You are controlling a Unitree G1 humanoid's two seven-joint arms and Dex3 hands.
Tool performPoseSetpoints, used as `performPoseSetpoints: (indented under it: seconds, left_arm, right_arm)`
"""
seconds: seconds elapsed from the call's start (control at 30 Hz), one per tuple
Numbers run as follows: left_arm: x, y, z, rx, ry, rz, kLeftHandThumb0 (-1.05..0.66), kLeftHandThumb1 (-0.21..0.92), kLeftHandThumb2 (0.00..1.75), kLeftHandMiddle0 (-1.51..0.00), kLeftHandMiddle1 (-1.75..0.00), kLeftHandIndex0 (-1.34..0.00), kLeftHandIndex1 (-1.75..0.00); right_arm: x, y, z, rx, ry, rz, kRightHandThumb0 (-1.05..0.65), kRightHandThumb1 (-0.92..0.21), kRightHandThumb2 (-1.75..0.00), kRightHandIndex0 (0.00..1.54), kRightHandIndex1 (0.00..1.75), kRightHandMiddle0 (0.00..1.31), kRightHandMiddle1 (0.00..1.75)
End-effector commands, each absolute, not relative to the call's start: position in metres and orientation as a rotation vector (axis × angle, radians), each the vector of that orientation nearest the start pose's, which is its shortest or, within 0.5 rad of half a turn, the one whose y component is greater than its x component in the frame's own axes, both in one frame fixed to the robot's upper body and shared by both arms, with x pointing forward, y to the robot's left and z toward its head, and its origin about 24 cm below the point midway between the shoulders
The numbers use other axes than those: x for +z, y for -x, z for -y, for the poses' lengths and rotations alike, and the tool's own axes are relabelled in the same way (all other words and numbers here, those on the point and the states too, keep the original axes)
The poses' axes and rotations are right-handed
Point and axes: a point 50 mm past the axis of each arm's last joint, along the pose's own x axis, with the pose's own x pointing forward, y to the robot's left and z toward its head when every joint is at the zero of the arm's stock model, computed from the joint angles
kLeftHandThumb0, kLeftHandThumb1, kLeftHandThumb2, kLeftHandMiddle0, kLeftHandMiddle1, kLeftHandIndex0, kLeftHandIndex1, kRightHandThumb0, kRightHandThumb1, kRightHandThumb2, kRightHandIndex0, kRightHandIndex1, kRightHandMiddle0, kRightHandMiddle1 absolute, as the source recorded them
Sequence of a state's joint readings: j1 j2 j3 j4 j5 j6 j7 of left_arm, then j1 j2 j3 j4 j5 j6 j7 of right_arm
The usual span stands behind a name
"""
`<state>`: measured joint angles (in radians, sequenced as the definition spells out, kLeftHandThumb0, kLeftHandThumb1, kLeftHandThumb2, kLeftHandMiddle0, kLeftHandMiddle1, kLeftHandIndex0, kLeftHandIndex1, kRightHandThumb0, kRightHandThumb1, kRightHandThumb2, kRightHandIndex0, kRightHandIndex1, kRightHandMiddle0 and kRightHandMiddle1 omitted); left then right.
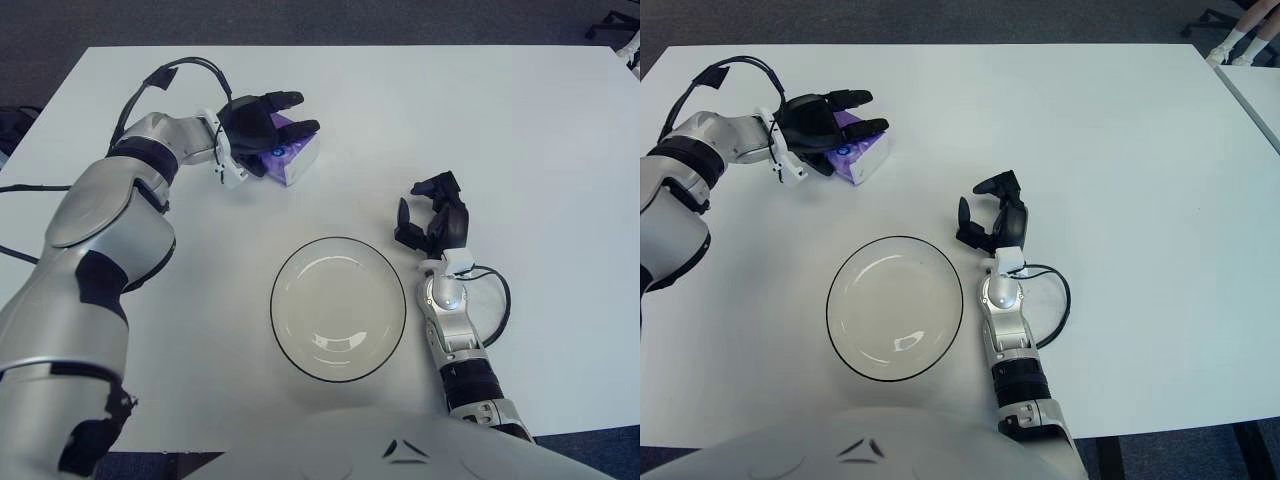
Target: Put the tissue paper into the plate.
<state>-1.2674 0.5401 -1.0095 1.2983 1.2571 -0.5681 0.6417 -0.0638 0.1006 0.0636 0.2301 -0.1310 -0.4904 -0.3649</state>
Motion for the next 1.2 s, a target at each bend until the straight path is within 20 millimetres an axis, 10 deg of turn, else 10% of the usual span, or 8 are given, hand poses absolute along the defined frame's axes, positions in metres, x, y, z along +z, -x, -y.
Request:
performPoseSetpoints:
  seconds: [0.0,0.37,0.83,1.17]
  left_arm:
    - [0.151,-0.398,-0.158,-0.589,-2.106,0.73,-1.05,0.92,0.32,0.0,0.0,0.0,0.0]
    - [0.129,-0.397,-0.154,-0.717,-2.009,0.417,-1.05,0.79,0.48,-0.04,-0.04,0.0,0.0]
    - [0.114,-0.398,-0.147,-0.881,-1.8,-0.064,-1.05,0.62,0.66,0.0,-0.79,0.0,-0.18]
    - [0.106,-0.395,-0.144,-0.929,-1.745,-0.14,-0.99,0.54,0.75,0.0,-0.81,0.0,-0.19]
  right_arm:
    - [-0.002,-0.223,0.135,-0.278,0.048,0.1,-0.01,-0.41,-1.1,0.67,1.38,0.42,1.75]
    - [-0.001,-0.221,0.136,-0.303,0.054,0.105,-0.01,-0.39,-1.12,0.68,1.38,0.43,1.75]
    - [0.001,-0.219,0.138,-0.313,0.048,0.106,-0.01,-0.35,-1.18,0.69,1.41,0.45,1.75]
    - [0.002,-0.218,0.139,-0.316,0.052,0.112,-0.01,-0.35,-1.17,0.69,1.39,0.46,1.75]
